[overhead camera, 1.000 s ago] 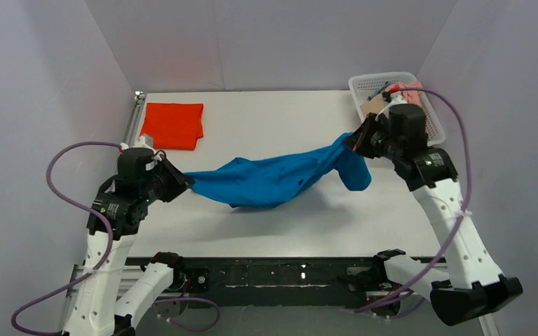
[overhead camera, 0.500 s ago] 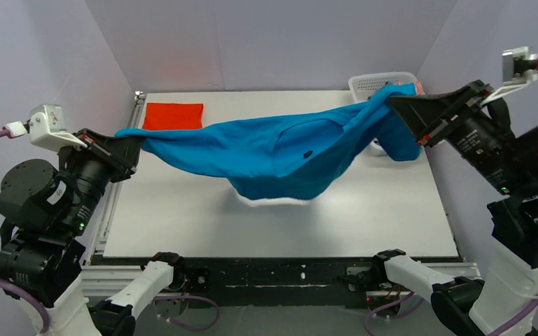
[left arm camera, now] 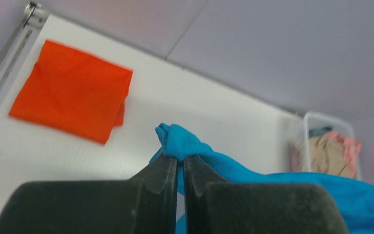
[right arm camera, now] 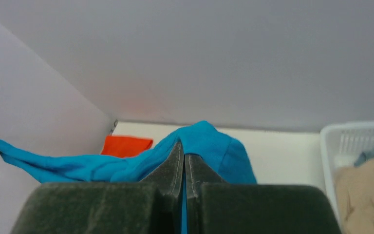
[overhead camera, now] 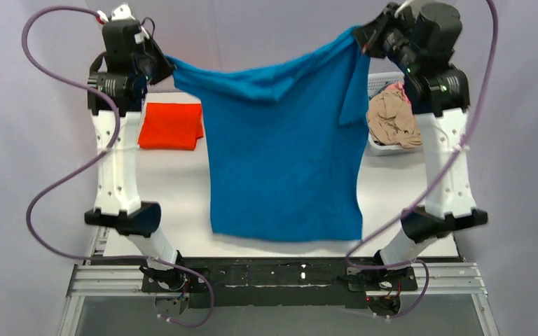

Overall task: Fold and stack the t-shirts
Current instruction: Flatten out the tshirt

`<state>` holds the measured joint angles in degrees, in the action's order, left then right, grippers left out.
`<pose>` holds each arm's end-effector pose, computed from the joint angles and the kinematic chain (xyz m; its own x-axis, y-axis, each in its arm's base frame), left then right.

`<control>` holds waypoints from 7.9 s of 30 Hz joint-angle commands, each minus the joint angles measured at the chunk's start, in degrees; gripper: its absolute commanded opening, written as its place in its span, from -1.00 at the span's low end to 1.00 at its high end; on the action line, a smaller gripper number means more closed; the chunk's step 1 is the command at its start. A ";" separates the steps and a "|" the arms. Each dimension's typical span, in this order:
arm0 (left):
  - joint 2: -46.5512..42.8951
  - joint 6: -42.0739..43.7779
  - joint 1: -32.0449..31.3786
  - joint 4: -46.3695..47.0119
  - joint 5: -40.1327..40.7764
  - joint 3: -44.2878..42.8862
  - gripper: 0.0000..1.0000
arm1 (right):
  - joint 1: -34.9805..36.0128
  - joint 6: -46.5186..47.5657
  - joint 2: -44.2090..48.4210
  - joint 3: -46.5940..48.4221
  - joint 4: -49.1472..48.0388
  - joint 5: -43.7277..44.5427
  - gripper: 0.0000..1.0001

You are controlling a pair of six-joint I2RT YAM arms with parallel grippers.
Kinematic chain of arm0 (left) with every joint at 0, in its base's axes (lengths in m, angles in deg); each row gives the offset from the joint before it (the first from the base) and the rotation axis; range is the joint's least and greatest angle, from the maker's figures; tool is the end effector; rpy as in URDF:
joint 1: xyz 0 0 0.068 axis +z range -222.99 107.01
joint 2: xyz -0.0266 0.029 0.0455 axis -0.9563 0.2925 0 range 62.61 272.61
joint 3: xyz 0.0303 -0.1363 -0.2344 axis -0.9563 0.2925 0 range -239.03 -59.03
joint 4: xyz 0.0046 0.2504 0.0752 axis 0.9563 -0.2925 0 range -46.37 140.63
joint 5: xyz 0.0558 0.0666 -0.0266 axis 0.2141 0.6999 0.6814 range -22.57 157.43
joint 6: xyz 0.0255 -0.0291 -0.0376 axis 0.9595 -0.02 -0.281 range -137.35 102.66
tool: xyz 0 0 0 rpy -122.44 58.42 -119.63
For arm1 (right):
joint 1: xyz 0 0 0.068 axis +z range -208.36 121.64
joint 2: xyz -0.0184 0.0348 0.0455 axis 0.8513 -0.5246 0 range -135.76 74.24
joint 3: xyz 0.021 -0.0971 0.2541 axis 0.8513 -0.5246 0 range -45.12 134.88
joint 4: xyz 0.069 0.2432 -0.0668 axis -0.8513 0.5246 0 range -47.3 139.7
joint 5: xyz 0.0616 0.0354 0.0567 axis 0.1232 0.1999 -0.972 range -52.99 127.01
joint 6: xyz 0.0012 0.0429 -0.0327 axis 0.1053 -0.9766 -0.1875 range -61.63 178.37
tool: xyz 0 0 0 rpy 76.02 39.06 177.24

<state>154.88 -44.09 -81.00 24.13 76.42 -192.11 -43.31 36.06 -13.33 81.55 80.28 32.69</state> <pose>0.2805 -0.0338 0.6098 0.2242 -0.4804 -0.8479 0.0991 0.8768 -0.4705 0.2606 0.0730 0.5812 -0.1021 0.3645 -0.9256 -0.3166 0.8701 0.3776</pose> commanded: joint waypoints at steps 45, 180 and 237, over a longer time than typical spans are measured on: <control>-45.78 -18.47 11.93 -13.15 -17.43 91.90 0.96 | -3.36 -18.16 33.08 -83.21 15.57 14.02 0.56; -25.36 -25.67 -4.07 2.84 -18.61 102.96 0.96 | -8.61 -8.49 -1.65 -76.00 -0.57 -4.72 0.70; 12.55 -11.30 0.36 3.31 -9.81 69.24 0.96 | -0.54 38.40 -56.71 5.55 -24.96 23.30 0.64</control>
<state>166.36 -57.24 -81.31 37.15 62.17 -124.62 -39.24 86.46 -70.81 80.55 55.65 51.56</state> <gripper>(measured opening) 0.981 0.830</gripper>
